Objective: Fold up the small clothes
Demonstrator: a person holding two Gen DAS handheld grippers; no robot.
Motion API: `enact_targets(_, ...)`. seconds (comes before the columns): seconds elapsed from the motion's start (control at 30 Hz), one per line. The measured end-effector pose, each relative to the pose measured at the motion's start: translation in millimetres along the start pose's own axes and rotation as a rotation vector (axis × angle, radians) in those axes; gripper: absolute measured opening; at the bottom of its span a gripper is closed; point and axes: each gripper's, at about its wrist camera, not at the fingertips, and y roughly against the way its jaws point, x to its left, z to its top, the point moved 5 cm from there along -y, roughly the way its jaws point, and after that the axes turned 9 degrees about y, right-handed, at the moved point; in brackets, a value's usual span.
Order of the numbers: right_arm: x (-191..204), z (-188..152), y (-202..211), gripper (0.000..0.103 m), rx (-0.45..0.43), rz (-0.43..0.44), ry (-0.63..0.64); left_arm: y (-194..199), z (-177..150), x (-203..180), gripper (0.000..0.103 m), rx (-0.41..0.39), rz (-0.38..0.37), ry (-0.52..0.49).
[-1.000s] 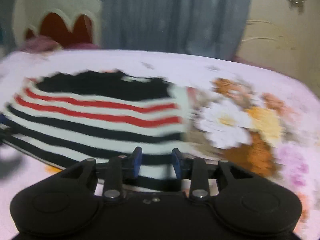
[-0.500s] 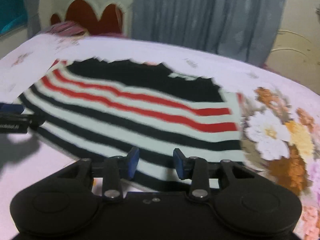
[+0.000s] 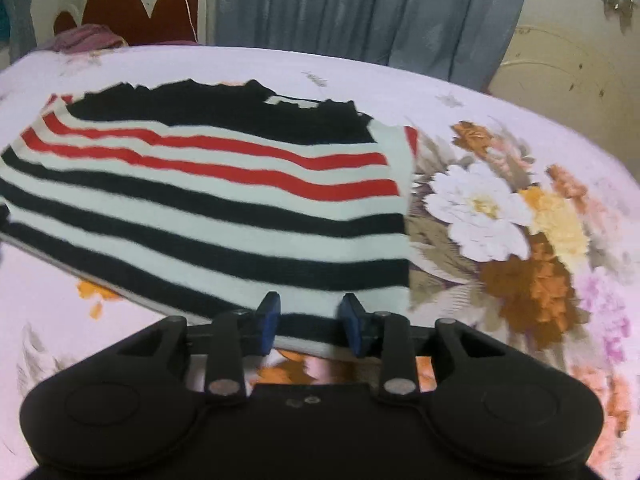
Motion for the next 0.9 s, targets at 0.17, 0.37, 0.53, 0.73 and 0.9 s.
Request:
enact_targets(0.17, -6, -6, 0, 0.032, 0.010, 0.015, -0.025, 0, -1, 9, 0.077, 0.015, -0.030, 0.032)
enact_targets(0.37, -7, -3, 0, 0.034, 0.030, 0.024, -0.006, 7, 4, 21, 0.077, 0.030, -0.057, 0.125)
enact_targets(0.53, -7, 1, 38, 0.024, -0.092, 0.090, -0.052, 28, -14, 33, 0.077, 0.037, -0.044, 0.213)
enact_targets(0.73, 1, -2, 47, 0.008, -0.122, 0.180, -0.129, 32, -40, 47, 0.052, 0.040, -0.141, 0.454)
enact_targets(0.9, 16, 10, 42, 0.008, -0.128, 0.212, -0.108, 16, -47, 60, 0.052, -0.003, -0.210, 0.748)
